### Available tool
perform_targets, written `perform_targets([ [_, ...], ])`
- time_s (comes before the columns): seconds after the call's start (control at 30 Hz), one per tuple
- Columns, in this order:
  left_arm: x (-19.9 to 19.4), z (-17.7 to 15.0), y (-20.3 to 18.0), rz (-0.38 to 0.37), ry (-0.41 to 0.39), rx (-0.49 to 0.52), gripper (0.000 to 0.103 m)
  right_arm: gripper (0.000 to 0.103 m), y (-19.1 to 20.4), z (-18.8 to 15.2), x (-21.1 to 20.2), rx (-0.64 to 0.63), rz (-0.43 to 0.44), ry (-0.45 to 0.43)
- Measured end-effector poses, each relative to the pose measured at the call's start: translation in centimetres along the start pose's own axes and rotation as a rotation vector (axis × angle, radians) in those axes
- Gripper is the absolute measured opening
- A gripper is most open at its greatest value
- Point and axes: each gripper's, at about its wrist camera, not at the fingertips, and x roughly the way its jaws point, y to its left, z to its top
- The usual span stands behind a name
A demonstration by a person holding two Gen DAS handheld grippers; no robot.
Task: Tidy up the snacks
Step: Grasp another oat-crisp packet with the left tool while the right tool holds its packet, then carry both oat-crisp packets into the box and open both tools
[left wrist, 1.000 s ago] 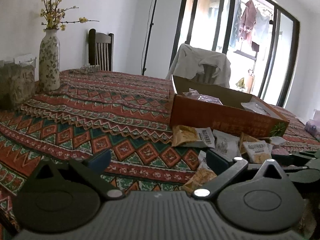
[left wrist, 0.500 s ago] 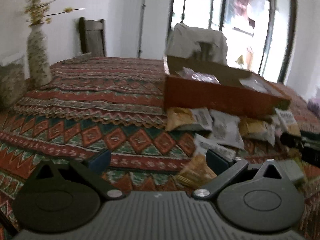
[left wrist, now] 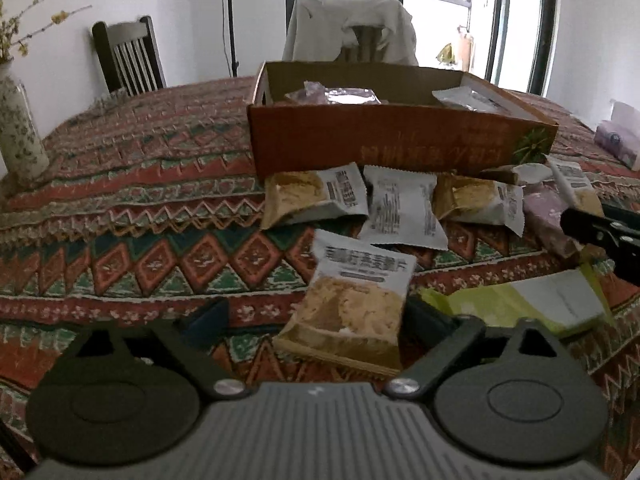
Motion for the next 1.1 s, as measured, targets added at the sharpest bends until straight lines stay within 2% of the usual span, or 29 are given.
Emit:
perform_targets([
  [0.13,0.2,0.3,-0.2,0.005,-0.008,-0.010,0.087,0.042,-0.2,-0.1,0.0,0.005,-0.004,0.000],
  [0.2,0.1,0.2,-0.2,0.010,-0.017,-0.011,0.079,0.042,-0.2,-0.1,0.0,0.007,-0.005,0.000],
  [0.27,-0.2,0.1,-0.4,0.006,-0.031,-0.005,0.059,0.042,-0.2,-0.1,0.0,0.008,-0.004,-0.001],
  [0.33,-0.5,0.1,-0.6,-0.001,-0.038,0.002,0.052,0.042,-0.1,-0.1,0.1,0.007,-0.002,-0.001],
  [0.47,-0.8,-0.4,-1.2,0.021,-0.062,0.030,0.048,0.042,0.0,-0.1,-0.1,0.001,0.004,-0.004],
  [0.73,-2.1,0.1,-0.8,0.023,-0.116,0.001,0.048,0.042,-0.1,0.1,-0.6,-0.003,0.004,-0.024],
  [1.1,-4.1,3.4,-0.4,0.013,-0.224,-0.046,0.048,0.042,-0.2,2.7,-1.3,-0.049,-0.015,-0.098],
])
